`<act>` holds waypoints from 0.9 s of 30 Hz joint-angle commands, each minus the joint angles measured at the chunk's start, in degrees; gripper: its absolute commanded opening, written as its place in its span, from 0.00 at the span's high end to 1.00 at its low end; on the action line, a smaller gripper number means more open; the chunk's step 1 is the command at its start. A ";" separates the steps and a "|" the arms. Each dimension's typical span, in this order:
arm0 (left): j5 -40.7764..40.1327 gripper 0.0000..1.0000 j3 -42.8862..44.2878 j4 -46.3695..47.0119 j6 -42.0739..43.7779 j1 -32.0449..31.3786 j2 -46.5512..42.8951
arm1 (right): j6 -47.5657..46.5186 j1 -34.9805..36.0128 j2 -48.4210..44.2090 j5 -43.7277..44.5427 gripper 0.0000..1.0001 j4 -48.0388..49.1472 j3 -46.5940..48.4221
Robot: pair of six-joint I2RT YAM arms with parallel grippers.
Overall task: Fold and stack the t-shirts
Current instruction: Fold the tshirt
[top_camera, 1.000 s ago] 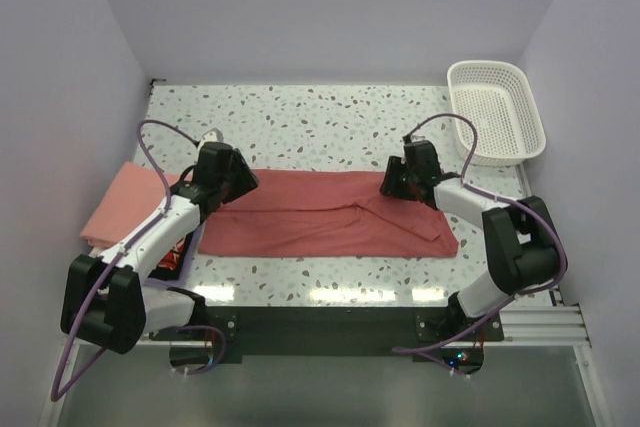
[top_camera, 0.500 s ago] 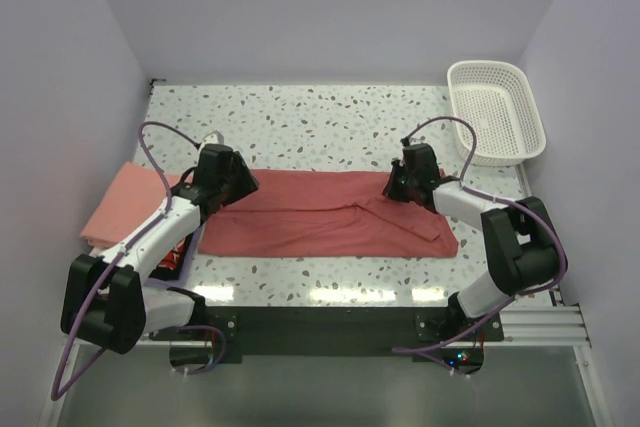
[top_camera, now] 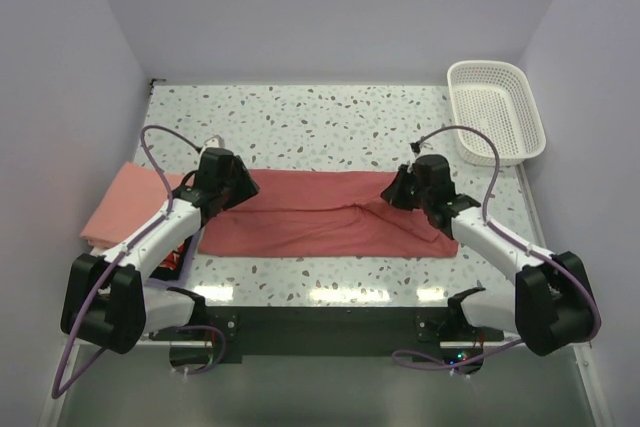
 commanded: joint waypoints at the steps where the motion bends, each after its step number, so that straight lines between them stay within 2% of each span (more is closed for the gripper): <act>1: 0.93 0.43 -0.38 2.74 0.57 -0.12 -0.49 | 2.74 1.65 -3.80 -1.53 0.99 -0.81 -2.66; 14: 1.36 0.43 -1.96 3.79 0.39 -0.12 -0.14 | 8.81 9.91 -6.44 2.41 0.99 0.33 -7.94; 19: 1.63 0.43 -2.76 4.49 0.39 -0.12 0.74 | 12.06 12.90 -6.44 4.53 0.94 1.12 -8.56; 22: 1.80 0.43 -3.19 4.76 0.39 -0.12 1.18 | 12.50 13.79 -6.79 5.14 0.87 0.77 -8.21; 26: 2.33 0.43 -3.90 5.11 0.39 -0.21 1.27 | 12.41 13.87 -7.93 5.15 0.66 -1.60 -7.06; 27: 2.51 0.43 -4.07 5.46 0.39 -0.21 1.27 | 12.24 13.87 -8.54 5.76 0.56 -3.00 -6.80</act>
